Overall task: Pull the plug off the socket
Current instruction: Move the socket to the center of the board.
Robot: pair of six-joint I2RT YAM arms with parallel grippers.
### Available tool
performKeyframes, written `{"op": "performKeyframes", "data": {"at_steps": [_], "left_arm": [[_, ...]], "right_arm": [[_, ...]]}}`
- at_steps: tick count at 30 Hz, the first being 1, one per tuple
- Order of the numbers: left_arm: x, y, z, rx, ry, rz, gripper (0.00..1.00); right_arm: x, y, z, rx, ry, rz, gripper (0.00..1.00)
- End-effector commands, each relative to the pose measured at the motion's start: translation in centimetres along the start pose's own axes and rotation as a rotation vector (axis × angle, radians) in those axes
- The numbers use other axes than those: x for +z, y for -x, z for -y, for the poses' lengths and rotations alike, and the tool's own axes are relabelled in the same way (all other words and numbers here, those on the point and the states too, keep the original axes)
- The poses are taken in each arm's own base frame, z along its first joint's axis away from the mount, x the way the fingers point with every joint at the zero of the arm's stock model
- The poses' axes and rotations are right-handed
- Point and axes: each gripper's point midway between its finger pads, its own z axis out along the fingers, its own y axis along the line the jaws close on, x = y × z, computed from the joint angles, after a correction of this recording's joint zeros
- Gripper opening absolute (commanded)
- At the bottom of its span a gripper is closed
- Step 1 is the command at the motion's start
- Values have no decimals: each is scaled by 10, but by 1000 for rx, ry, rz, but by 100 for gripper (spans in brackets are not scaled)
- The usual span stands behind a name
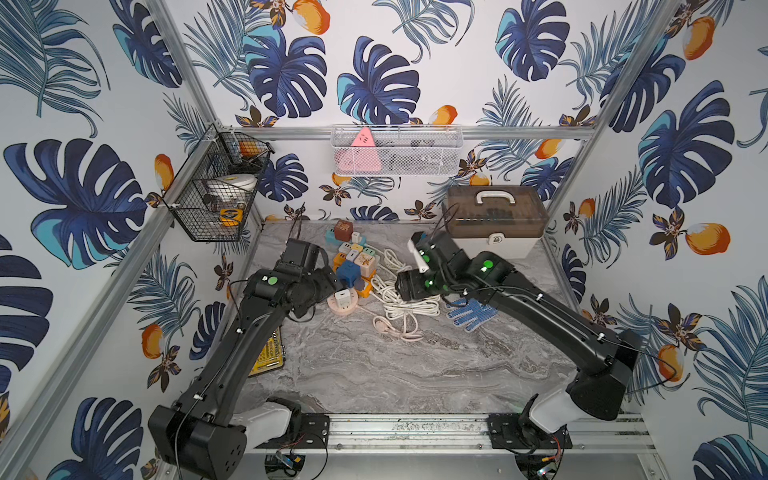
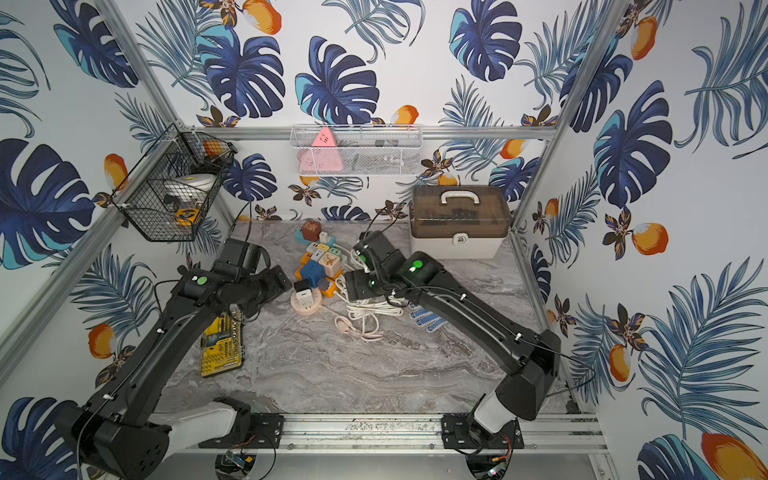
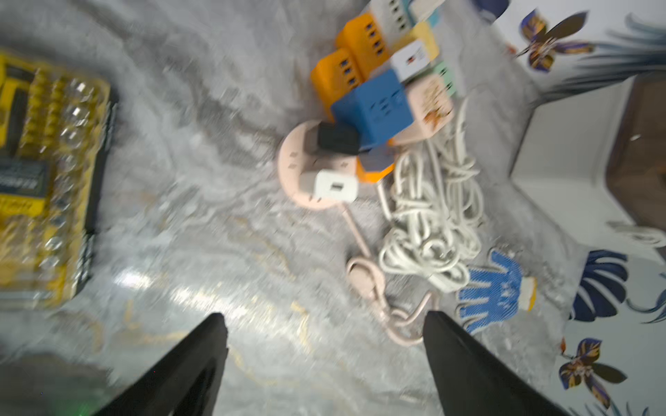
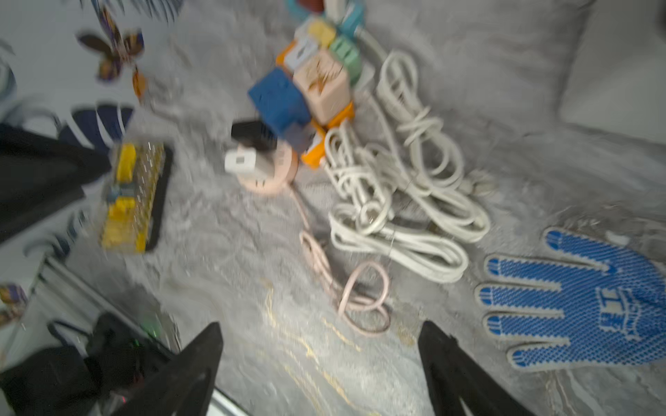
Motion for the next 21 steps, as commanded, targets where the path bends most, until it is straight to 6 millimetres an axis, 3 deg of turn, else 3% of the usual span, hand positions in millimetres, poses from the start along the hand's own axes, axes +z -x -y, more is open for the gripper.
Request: {"op": "performKeyframes", "data": {"at_steps": [1,4,8,11,14,18,21], "left_arm": [[-7,-28,-28,-12,65,-80,90],[-8,-37,-42,-33,107,-92,89],[-6,-43,-54,-57,146,-102,88],[-9,-46,-60,-71,156,-97,86],[-13,-48,-65,-89,154,-83,86],[-22,-47,-79,-112,205,-47,85],[-34,-42,-82,-126,214,-9,84]], "right_arm": [[26,-37,-18,-140,-15,-131,80],[65,-57,-43,-185,33,-234,73],[110,-69,-68,-260,46,-302,68],[141,-70,-72,-281,19,-316,66],[158,-59,-78,-292,13,-274,64],[174,-45,-87,-251,7,-245,83],[191,-37,-87,-210,-41,-240,86]]}}
